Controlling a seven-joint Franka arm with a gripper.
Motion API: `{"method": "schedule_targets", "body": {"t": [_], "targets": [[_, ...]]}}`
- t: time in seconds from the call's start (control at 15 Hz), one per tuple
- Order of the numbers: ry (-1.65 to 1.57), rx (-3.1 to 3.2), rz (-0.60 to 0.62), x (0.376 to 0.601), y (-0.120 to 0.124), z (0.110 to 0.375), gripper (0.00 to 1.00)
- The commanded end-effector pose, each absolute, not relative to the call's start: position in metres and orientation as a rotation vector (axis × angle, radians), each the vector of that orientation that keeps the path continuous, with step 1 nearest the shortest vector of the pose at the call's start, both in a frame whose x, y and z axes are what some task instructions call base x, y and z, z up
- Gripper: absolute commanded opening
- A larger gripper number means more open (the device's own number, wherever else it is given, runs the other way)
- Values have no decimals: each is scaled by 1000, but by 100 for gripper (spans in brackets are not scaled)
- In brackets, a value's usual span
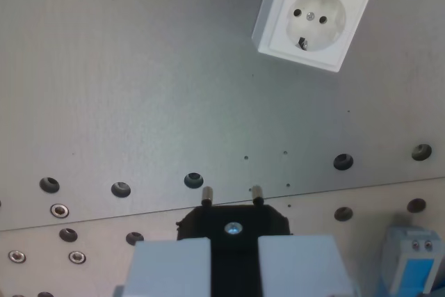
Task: Move above the white socket
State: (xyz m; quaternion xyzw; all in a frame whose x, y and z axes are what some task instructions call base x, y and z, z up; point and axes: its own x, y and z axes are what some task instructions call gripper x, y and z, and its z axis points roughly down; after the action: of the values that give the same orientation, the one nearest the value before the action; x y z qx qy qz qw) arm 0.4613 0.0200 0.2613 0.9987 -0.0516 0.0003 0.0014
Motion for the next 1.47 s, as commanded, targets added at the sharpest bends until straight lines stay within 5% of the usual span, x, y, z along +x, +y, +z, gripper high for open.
{"method": "schedule_targets", "body": {"t": [0.07,1.47], "targets": [[-192,3133,4,462,19,259,0],[-413,3103,93,466,-3,213,0]]}}
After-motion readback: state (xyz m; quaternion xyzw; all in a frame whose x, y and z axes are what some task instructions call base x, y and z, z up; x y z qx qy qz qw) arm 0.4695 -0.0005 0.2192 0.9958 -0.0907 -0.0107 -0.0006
